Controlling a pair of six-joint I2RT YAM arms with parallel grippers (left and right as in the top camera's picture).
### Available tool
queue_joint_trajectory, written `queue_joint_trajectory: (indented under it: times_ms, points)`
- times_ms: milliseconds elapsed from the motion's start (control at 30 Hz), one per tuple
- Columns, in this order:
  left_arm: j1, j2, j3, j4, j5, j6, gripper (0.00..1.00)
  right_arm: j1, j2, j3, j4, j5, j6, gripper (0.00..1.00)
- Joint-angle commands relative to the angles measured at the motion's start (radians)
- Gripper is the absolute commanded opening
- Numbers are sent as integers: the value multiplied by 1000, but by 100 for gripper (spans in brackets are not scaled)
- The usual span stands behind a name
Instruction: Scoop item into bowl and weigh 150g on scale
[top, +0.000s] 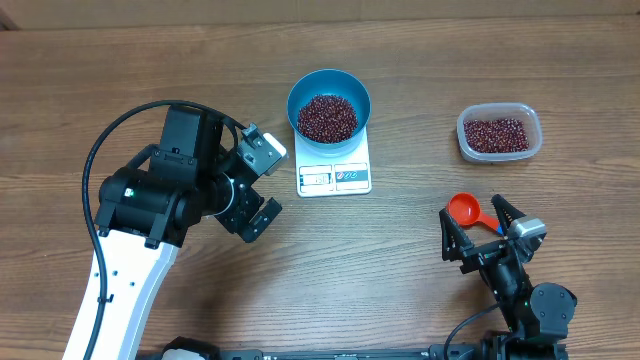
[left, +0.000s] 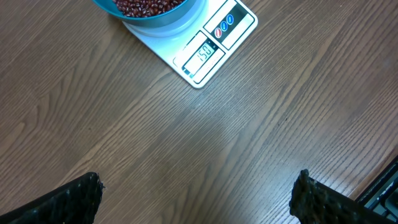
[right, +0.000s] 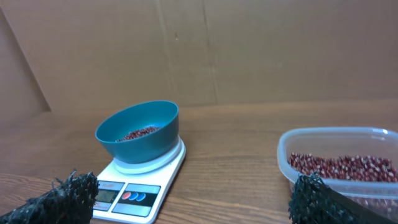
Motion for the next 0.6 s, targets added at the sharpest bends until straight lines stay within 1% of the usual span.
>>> queue_joint_trajectory:
  times_ms: [0,333,500,567]
  points:
    - [4,4,2,0,19,-10,100,4,-13,-11,13,25,9,100]
    - [4,4,2,0,19,-10,100,4,-13,-11,8,43,8,100]
    - [4,4,2,0,19,-10,100,4,-13,-11,5,82,10,100]
    - [4,4,2,0,19,-10,100,4,-13,-11,3,114,41,100]
